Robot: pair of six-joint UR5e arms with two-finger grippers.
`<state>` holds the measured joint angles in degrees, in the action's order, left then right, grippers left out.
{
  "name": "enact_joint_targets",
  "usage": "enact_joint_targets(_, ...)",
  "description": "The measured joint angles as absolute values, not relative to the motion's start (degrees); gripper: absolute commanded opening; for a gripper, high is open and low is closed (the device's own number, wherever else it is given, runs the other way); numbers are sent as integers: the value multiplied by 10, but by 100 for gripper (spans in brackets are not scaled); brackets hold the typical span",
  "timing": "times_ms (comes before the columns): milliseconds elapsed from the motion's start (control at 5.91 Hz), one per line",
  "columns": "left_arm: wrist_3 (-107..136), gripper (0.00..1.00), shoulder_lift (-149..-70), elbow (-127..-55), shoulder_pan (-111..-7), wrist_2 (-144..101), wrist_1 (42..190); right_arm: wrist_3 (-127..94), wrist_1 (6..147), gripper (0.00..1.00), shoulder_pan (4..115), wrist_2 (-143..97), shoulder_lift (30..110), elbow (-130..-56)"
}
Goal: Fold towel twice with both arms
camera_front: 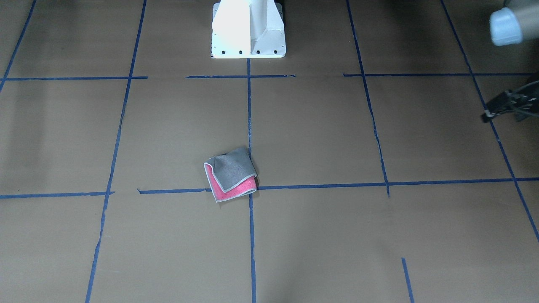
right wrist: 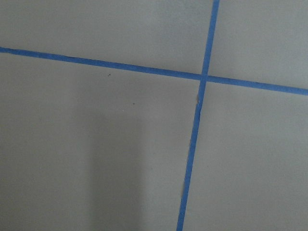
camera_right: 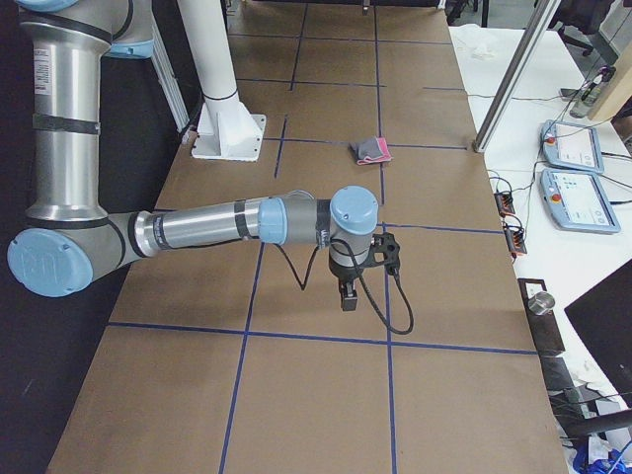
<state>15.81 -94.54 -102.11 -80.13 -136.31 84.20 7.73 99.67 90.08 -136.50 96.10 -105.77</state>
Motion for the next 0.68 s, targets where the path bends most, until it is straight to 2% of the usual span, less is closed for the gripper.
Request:
enact_joint_targets(338, -28, 100, -935, -951, -897, -1363, 790, 93, 984, 100, 914, -1373, 969, -1036)
enact_joint_targets(677, -84, 100, -919, -888, -921, -1362, 805, 92, 947, 100, 915, -1381, 968, -992)
